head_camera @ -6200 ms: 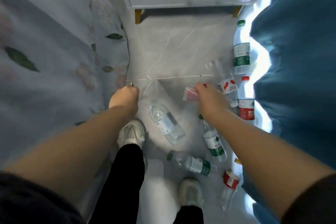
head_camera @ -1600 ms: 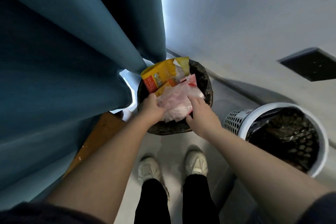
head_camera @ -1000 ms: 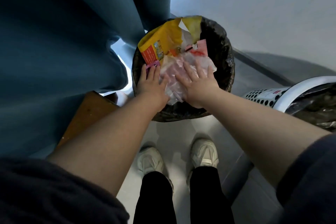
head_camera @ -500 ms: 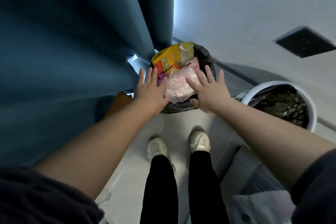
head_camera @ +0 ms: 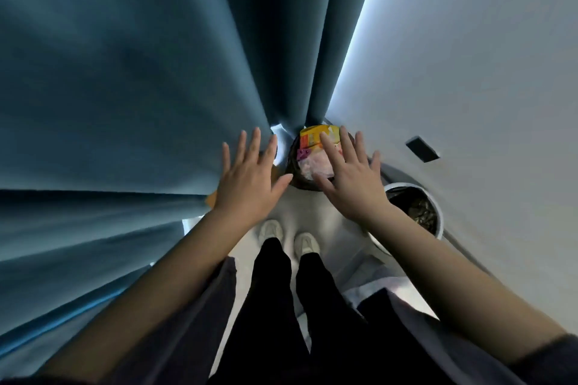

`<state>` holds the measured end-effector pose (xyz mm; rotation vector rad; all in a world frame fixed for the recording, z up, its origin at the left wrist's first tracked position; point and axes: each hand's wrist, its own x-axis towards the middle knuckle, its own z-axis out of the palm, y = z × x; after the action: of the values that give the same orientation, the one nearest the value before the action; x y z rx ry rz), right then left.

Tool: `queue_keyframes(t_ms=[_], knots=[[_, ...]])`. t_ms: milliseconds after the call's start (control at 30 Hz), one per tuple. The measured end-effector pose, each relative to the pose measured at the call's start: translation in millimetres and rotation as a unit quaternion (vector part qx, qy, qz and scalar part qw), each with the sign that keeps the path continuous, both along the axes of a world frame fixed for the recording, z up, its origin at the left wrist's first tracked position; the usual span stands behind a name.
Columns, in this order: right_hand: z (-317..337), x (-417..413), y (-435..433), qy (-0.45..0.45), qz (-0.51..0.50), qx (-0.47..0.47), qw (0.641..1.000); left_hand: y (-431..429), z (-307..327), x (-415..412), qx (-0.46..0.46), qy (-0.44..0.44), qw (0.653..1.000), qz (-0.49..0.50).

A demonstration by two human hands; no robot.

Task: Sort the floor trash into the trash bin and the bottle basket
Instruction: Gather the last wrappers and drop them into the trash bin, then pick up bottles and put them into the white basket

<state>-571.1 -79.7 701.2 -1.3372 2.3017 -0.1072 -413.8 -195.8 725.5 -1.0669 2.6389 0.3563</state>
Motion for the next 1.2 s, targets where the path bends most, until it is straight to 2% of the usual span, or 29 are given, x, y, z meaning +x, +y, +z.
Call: queue_keyframes(t_ms=[200,300,467,633,800,967,1200], knots=[[53.4,46.8,3.6,0.002,0.138,-0.051,0.989,60.8,48.2,78.6,-0.015,0.025,0.982,0.188],[59.5,73.6,-1.7,-0.003,0.208,-0.044,0.977,89.8,49.7,119.9,0.006,0.015,0.954,0.298],[65.5,128.7,-11.2,-0.008,0.331,-0.039,0.943,133.1,52.5,182.2,0.01,-0.015,0.908,0.418],[71.7,201.6,-15.8,-0.031,0.423,-0.03,0.905,166.0,62.1,240.2,-0.001,0.009,0.845,0.534],[79.9,285.2,-10.8,-0.052,0.483,-0.032,0.874,196.3,62.6,304.1,-0.004,0.029,0.789,0.614],[88.6,388.3,3.9,-0.038,0.525,-0.03,0.85,235.3,61.1,392.4,-0.016,0.051,0.747,0.662],[96.0,546.2,41.5,-0.082,0.559,-0.021,0.825,284.2,76.0,532.5,-0.034,0.022,0.718,0.694]])
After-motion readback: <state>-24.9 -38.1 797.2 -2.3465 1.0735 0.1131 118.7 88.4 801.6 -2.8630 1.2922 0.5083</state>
